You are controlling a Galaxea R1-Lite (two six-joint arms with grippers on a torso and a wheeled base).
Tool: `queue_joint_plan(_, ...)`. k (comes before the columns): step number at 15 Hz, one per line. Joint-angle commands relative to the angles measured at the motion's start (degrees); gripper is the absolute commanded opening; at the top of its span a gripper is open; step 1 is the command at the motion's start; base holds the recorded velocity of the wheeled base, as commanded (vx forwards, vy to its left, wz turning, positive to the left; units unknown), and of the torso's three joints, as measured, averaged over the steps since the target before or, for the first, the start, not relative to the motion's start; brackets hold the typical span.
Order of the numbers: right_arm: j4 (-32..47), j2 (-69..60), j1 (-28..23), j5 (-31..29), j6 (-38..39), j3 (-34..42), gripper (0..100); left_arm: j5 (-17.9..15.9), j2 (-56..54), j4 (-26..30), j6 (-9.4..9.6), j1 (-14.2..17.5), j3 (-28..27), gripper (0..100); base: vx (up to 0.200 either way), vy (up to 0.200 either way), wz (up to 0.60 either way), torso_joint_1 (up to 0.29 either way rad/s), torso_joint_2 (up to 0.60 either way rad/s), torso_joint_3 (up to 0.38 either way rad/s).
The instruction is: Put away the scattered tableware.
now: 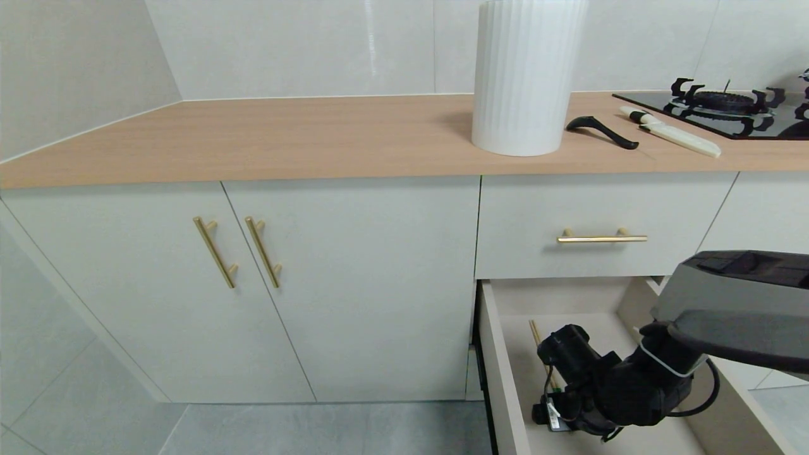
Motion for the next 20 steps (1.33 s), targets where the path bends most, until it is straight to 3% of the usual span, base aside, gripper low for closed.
queue_joint_plan(1,0.0,-5.7,0.0,0.1,0.1,0.8,100,0.0,0.0,0.0,-0.04,0.0,0.0,100,0.000,0.000,0.00,0.000,0.00,0.000)
queue_joint_plan(11,0.6,-23.9,-1.8,0.0,-1.6,3.0,100,0.0,0.1,0.0,-0.04,0.0,0.0,100,0.000,0.000,0.00,0.000,0.00,0.000)
queue_joint_plan(12,2.6,-27.4,-4.2,0.3,-3.4,2.6,100,0.0,0.0,0.0,-0.04,0.0,0.0,100,0.000,0.000,0.00,0.000,0.00,0.000)
queue_joint_plan(15,19.6,-40.6,-11.2,3.1,-7.6,-3.3,100,0.0,0.0,0.0,-0.04,0.0,0.0,100,0.000,0.000,0.00,0.000,0.00,0.000)
queue_joint_plan(17,33.8,-47.5,-13.3,11.0,-8.3,-9.5,100,0.0,0.0,0.0,-0.04,0.0,0.0,100,0.000,0.000,0.00,0.000,0.00,0.000)
queue_joint_plan(20,34.9,-47.2,-15.0,11.9,-11.8,-9.7,100,0.0,0.1,0.0,-0.04,0.0,0.0,100,0.000,0.000,0.00,0.001,0.00,0.017)
